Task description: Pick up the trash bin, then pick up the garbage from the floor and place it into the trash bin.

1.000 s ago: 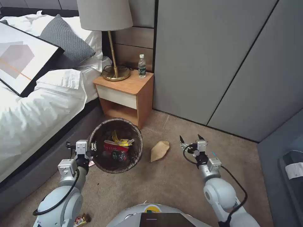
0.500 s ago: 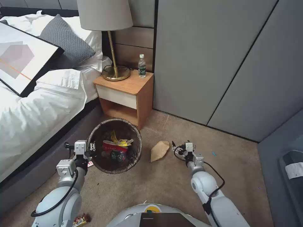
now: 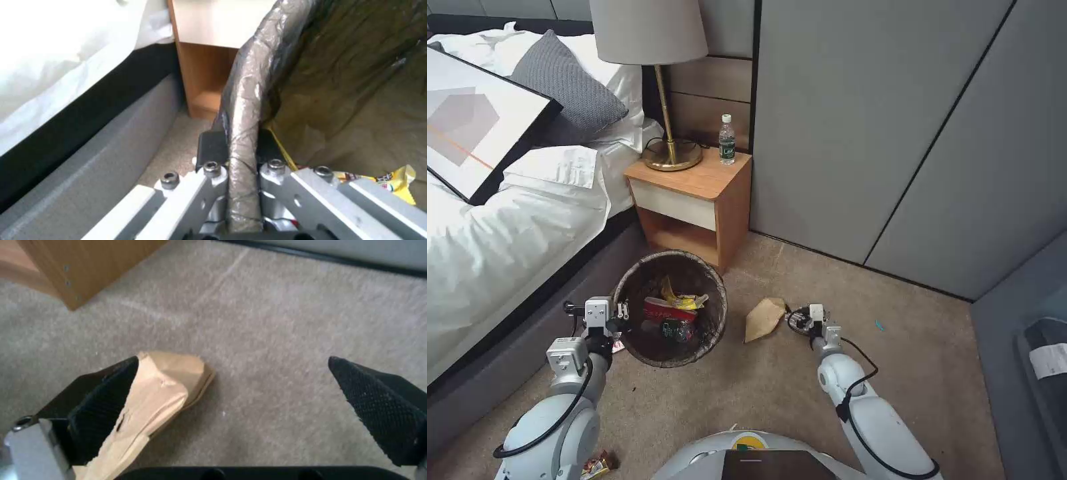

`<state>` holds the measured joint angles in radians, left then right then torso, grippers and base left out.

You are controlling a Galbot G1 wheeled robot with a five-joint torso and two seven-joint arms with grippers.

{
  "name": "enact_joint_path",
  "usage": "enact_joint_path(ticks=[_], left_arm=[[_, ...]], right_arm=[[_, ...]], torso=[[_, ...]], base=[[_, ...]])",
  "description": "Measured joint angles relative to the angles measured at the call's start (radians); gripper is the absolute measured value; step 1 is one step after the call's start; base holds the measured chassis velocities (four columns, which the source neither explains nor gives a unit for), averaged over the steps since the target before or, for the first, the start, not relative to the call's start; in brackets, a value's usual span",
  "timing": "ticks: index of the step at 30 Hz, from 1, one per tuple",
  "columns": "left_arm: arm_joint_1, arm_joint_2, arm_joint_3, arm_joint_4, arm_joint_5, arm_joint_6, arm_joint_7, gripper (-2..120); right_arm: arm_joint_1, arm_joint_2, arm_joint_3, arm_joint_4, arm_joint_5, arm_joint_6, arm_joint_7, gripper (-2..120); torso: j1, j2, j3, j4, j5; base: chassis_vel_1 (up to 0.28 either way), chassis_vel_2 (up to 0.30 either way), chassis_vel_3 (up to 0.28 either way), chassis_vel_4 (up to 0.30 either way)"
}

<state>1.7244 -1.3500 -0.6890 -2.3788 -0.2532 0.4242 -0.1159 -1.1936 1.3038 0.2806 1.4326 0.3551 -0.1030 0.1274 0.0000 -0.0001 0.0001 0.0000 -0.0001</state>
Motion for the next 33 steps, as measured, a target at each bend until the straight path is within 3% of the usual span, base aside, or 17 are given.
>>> enact_joint_path(ticks=[33], left_arm=[[0.003,-0.001,0.005,0.003,0.005,-0.001,0.0,0]], right_arm=[[0.181,0.16,-0.023,-0.364,0.014,0.047,-0.042,100]], torso=[[0.0,0.0,0.0,-0.0001,0.0]], base=[[0.0,0.0,0.0,0.0]])
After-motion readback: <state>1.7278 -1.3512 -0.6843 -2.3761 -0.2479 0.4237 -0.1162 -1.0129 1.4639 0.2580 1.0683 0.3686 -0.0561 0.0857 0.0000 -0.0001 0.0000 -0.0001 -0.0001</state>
